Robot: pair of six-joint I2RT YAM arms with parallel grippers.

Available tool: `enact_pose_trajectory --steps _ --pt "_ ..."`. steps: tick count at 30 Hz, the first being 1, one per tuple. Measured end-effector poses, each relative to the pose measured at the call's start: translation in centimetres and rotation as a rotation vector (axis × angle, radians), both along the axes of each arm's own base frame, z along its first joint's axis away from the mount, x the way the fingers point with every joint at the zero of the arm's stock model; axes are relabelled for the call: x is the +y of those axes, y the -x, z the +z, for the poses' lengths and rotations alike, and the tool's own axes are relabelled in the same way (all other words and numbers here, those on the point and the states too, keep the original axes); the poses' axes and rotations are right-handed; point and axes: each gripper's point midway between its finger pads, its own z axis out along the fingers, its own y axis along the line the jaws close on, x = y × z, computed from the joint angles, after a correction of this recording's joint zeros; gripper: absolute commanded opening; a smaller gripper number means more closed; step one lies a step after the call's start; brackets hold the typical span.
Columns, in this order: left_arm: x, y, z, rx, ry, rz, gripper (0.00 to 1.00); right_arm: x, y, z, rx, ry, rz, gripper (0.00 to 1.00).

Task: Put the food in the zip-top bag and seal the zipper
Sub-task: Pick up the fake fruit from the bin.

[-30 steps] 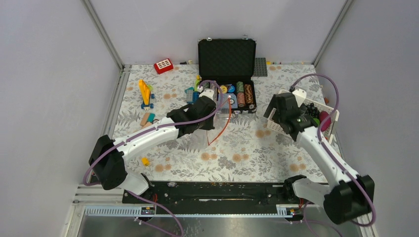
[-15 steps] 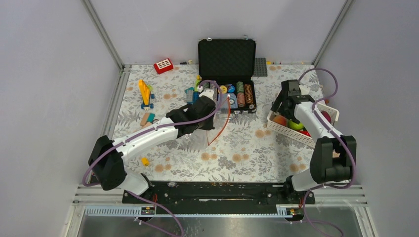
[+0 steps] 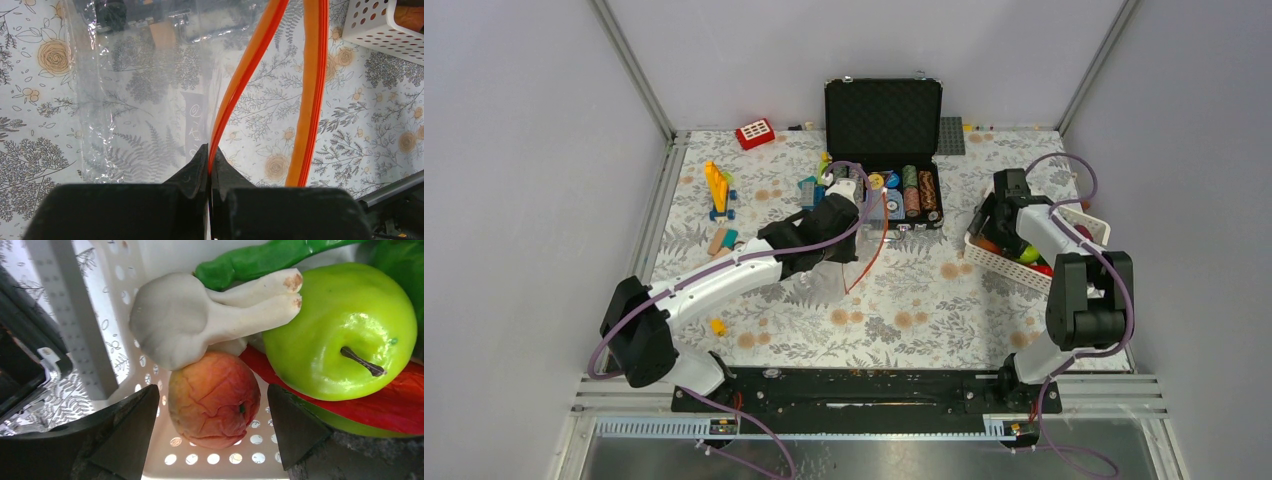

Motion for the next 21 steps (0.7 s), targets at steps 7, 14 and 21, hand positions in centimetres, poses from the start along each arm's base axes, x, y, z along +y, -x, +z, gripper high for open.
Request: enact_pose_trajectory --steps 7,14,21 --pt "0.0 0.0 0.0 0.001 0.001 0.000 0.00 -0.4 0.6 -1.9 0.053 -0.006 -0.026 0.84" --pt "-0.1 0.0 0.0 0.002 0.005 0.002 0.00 -0.3 0.4 -3.1 0.071 -0.017 -0.038 0.54" --pt "-0.2 0.0 0.1 0.007 0.016 0.011 0.00 -0.6 0.4 -1.5 0.008 -0.010 -0.054 0.38"
